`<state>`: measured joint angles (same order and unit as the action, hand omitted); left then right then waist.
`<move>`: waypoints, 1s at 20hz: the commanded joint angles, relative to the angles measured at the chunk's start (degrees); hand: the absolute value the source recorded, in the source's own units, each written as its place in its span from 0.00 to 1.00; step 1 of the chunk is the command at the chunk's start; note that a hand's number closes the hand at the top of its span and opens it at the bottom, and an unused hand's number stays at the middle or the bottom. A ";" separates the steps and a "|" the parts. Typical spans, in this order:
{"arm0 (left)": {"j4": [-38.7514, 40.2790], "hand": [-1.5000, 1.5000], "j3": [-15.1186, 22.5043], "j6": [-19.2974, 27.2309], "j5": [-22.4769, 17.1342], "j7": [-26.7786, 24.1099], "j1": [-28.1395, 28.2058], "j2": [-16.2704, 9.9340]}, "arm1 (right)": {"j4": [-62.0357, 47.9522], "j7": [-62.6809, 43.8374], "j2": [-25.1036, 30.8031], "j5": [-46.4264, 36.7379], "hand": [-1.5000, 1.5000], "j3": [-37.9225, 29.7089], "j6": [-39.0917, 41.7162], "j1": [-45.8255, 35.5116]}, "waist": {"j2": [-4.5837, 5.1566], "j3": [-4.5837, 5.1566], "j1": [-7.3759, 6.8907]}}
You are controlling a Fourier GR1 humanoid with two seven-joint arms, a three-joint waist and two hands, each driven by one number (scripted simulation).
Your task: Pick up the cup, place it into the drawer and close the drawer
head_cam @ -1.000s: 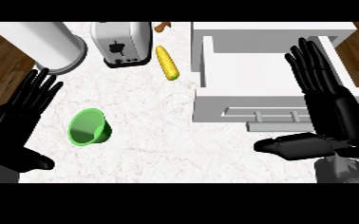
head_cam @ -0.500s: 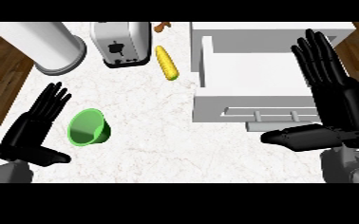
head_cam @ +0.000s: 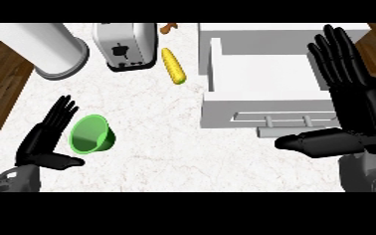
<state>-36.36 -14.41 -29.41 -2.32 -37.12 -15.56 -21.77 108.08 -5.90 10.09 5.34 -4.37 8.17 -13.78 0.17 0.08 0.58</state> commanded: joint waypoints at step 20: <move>23.60 0.00 2.82 3.99 8.10 -25.99 -5.82 3.67 | -0.76 -0.23 1.54 3.65 0.00 -2.69 2.74 -1.31 | 0.66 0.31 1.41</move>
<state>-14.22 -12.53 -21.55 4.63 -53.78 -23.05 -20.25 107.07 -6.02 11.31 7.86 -6.50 10.25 -15.05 0.70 0.30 1.74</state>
